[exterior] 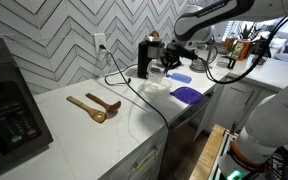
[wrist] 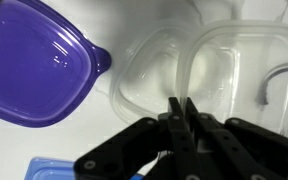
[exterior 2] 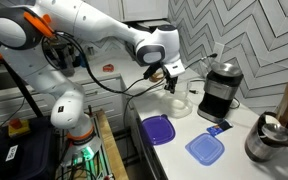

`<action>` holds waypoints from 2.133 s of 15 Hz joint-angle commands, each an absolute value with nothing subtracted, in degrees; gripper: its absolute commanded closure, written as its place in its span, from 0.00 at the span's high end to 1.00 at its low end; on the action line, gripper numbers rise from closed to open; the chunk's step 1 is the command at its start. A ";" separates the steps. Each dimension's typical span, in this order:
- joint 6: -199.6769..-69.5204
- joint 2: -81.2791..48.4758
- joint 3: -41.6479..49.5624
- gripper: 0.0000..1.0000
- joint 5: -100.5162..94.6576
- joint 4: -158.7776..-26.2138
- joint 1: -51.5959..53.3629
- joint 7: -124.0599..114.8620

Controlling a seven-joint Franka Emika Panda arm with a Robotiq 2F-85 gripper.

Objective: Unstack the clear containers then place the light blue lid on top of the container on the right.

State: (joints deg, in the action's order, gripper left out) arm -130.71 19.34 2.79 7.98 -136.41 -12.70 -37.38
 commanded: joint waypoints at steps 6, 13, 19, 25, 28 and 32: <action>-128.11 26.39 3.32 0.07 6.15 -138.42 -14.37 -37.31; -127.65 25.19 4.22 0.02 5.73 -137.40 -16.02 -38.90; -126.73 24.69 12.58 0.02 4.18 -134.47 -25.45 -42.11; -123.79 21.51 21.94 0.02 4.44 -131.39 -33.17 -40.85; -124.46 18.73 25.14 0.02 6.19 -130.16 -35.02 -39.11; -125.08 12.11 29.62 0.02 12.27 -126.56 -34.71 -33.92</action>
State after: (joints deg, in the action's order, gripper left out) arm -125.60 17.87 27.21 7.72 -130.34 -34.78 -37.76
